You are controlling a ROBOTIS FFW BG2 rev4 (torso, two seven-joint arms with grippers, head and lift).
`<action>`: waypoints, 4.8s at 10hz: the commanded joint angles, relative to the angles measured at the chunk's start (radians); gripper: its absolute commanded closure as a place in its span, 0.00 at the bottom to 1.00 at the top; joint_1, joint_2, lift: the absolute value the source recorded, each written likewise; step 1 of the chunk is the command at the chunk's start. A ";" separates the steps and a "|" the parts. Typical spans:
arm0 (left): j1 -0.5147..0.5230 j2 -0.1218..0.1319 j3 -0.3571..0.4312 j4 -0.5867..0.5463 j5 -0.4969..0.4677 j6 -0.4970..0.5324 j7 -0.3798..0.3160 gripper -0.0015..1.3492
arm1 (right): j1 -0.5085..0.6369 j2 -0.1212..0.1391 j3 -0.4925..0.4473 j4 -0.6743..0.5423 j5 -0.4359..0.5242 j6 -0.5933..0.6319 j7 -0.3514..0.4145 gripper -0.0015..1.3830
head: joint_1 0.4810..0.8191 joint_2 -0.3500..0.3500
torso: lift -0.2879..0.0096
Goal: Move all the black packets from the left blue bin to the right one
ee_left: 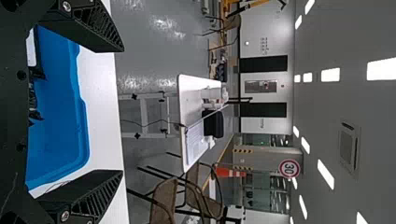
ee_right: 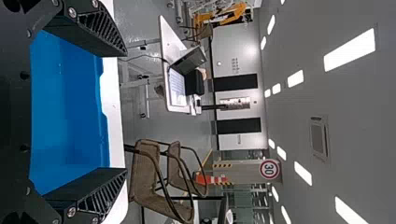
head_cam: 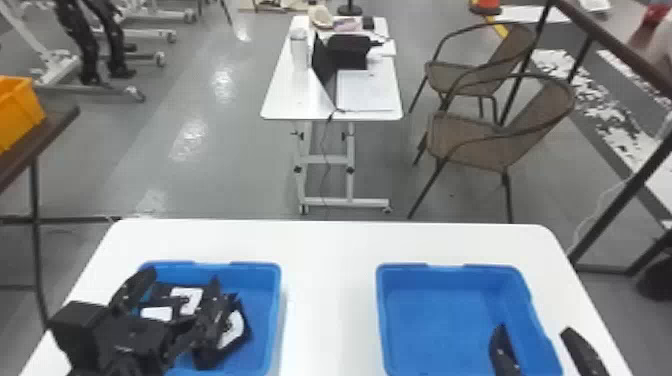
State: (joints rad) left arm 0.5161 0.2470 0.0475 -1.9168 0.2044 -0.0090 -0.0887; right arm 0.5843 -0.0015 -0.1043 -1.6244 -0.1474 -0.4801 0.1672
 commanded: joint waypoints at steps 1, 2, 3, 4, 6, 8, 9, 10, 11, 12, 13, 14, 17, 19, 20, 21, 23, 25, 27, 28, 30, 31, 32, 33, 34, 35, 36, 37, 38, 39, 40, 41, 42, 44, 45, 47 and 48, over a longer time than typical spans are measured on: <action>-0.001 0.000 0.000 0.001 0.001 0.003 0.000 0.07 | -0.001 0.002 0.000 0.001 -0.001 0.000 0.000 0.10 | 0.63 0.50 | 0.97; -0.002 0.000 0.000 0.001 0.001 0.003 0.000 0.07 | -0.001 0.002 0.000 0.001 -0.003 0.000 0.000 0.10 | 0.63 0.50 | 0.97; -0.001 0.000 0.000 0.001 0.001 0.003 0.000 0.07 | -0.001 0.002 0.001 0.001 -0.005 0.000 0.000 0.10 | 0.63 0.50 | 0.97; -0.001 0.000 0.000 0.001 0.003 0.003 -0.002 0.07 | -0.001 0.002 0.001 0.001 -0.005 0.000 0.000 0.10 | 0.63 0.50 | 0.97; -0.004 0.000 0.002 0.013 0.021 0.029 -0.008 0.07 | -0.001 0.002 0.001 0.003 -0.008 0.000 0.000 0.10 | 0.63 0.50 | 0.97; -0.011 -0.006 0.025 0.073 0.093 0.066 -0.006 0.07 | -0.006 0.002 0.006 0.009 -0.017 0.001 0.000 0.10 | 0.63 0.50 | 0.97; -0.022 -0.008 0.049 0.079 0.110 0.147 -0.006 0.07 | -0.009 0.002 0.014 0.012 -0.024 0.001 0.000 0.10 | 0.63 0.52 | 0.97; -0.047 -0.006 0.064 0.091 0.115 0.230 -0.010 0.07 | -0.012 0.002 0.023 0.017 -0.038 0.003 0.000 0.10 | 0.63 0.55 | 0.97; -0.090 -0.005 0.068 0.137 0.118 0.262 -0.042 0.07 | -0.015 0.002 0.024 0.020 -0.041 0.005 0.000 0.10 | 0.63 0.58 | 0.97; -0.145 -0.003 0.071 0.183 0.112 0.325 -0.089 0.07 | -0.017 0.002 0.026 0.020 -0.044 0.006 0.000 0.10 | 0.63 0.59 | 0.97; -0.191 -0.003 0.081 0.200 0.110 0.432 -0.118 0.07 | -0.023 0.002 0.028 0.021 -0.046 0.008 0.002 0.10 | 0.63 0.59 | 0.97; -0.220 -0.003 0.080 0.205 0.084 0.472 -0.118 0.07 | -0.029 0.002 0.035 0.028 -0.054 0.011 0.002 0.10 | 0.63 0.59 | 0.97; -0.321 -0.002 0.071 0.348 0.072 0.555 -0.207 0.07 | -0.035 0.002 0.041 0.032 -0.066 0.017 0.002 0.10 | 0.63 0.60 | 0.97; -0.366 -0.002 0.058 0.410 0.032 0.595 -0.232 0.08 | -0.038 0.002 0.048 0.037 -0.081 0.018 0.002 0.10 | 0.63 0.60 | 0.97; -0.392 -0.002 0.048 0.447 0.013 0.593 -0.237 0.08 | -0.038 0.002 0.048 0.037 -0.081 0.023 0.002 0.10 | 0.63 0.60 | 0.97; -0.422 -0.002 0.035 0.498 -0.002 0.569 -0.253 0.09 | -0.038 0.002 0.051 0.037 -0.086 0.024 0.002 0.10 | 0.63 0.60 | 0.97; -0.485 -0.002 0.017 0.599 -0.014 0.527 -0.315 0.28 | -0.047 0.002 0.067 0.046 -0.110 0.026 0.002 0.10 | 0.63 0.59 | 0.97; -0.513 0.005 0.011 0.645 -0.031 0.535 -0.395 0.65 | -0.049 0.002 0.074 0.049 -0.115 0.029 0.002 0.10 | 0.63 0.58 | 0.97; -0.511 0.011 0.008 0.645 -0.034 0.535 -0.411 0.76 | -0.051 0.002 0.074 0.051 -0.120 0.029 0.002 0.10 | 0.63 0.57 | 0.97; -0.511 0.011 0.009 0.645 -0.031 0.535 -0.436 0.76 | -0.051 0.002 0.075 0.049 -0.120 0.029 0.002 0.10 | 0.63 0.57 | 0.97; -0.478 0.011 0.038 0.576 -0.005 0.448 -0.589 0.76 | -0.052 0.002 0.081 0.044 -0.126 0.029 0.002 0.10 | 0.63 0.55 | 0.97; -0.438 0.012 0.051 0.452 0.003 0.457 -0.617 0.76 | -0.052 0.002 0.086 0.037 -0.138 0.029 0.002 0.10 | 0.63 0.52 | 0.97; -0.407 0.012 0.058 0.335 0.012 0.475 -0.642 0.76 | -0.052 0.002 0.095 0.024 -0.155 0.029 0.002 0.10 | 0.63 0.52 | 0.97; -0.407 0.014 0.043 0.269 0.013 0.474 -0.688 0.76 | -0.060 0.002 0.110 0.012 -0.179 0.029 0.006 0.10 | 0.63 0.50 | 0.97; -0.445 0.020 -0.002 0.263 0.013 0.475 -0.737 0.76 | -0.083 0.002 0.143 0.003 -0.235 0.034 0.025 0.10 | 0.63 0.47 | 0.97; -0.484 0.018 -0.037 0.265 0.006 0.466 -0.747 0.76 | -0.116 0.002 0.187 -0.020 -0.279 0.051 0.026 0.10 | 0.63 0.44 | 0.97; -0.534 0.017 -0.071 0.274 -0.046 0.446 -0.772 0.76 | -0.156 0.002 0.232 -0.032 -0.337 0.066 0.043 0.10 | 0.63 0.43 | 0.97; -0.590 0.017 -0.104 0.297 -0.094 0.408 -0.824 0.76 | -0.216 0.002 0.271 -0.011 -0.420 0.067 0.086 0.10 | 0.63 0.44 | 0.97; -0.633 0.017 -0.147 0.312 -0.108 0.379 -0.842 0.76 | -0.271 0.002 0.275 0.012 -0.451 0.098 0.138 0.10 | 0.63 0.45 | 0.97; -0.665 0.006 -0.186 0.326 -0.102 0.368 -0.849 0.76 | -0.314 0.002 0.273 0.038 -0.463 0.123 0.164 0.10 | 0.63 0.46 | 0.97; -0.702 -0.015 -0.216 0.355 -0.099 0.359 -0.878 0.76 | -0.353 0.002 0.275 0.067 -0.489 0.150 0.184 0.10 | 0.63 0.45 | 0.97; -0.742 -0.040 -0.248 0.394 -0.103 0.353 -0.911 0.76 | -0.390 0.002 0.275 0.092 -0.505 0.176 0.215 0.10 | 0.63 0.42 | 0.97; -0.774 -0.061 -0.279 0.433 -0.103 0.334 -0.936 0.76 | -0.423 0.002 0.275 0.110 -0.511 0.207 0.241 0.10 | 0.63 0.40 | 0.97; -0.823 -0.095 -0.327 0.498 -0.105 0.323 -0.973 0.76 | -0.462 0.002 0.275 0.124 -0.506 0.230 0.270 0.10 | 0.63 0.36 | 0.97; -0.834 -0.098 -0.347 0.515 -0.099 0.323 -0.977 0.76 | -0.466 0.002 0.275 0.124 -0.503 0.235 0.270 0.10 | 0.63 0.34 | 0.97; -0.838 -0.110 -0.364 0.530 -0.091 0.325 -0.981 0.76 | -0.477 0.002 0.275 0.129 -0.492 0.250 0.270 0.10 | 0.63 0.32 | 0.97; -0.841 -0.117 -0.365 0.533 -0.091 0.322 -0.981 0.76 | -0.480 0.002 0.275 0.129 -0.483 0.256 0.270 0.17 | 0.63 0.31 | 0.97</action>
State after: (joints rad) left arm -0.3231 0.1339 -0.3159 -1.3853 0.1133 0.3152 -1.0692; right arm 0.1059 -0.0015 0.1700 -1.4960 -0.6347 -0.2273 0.4371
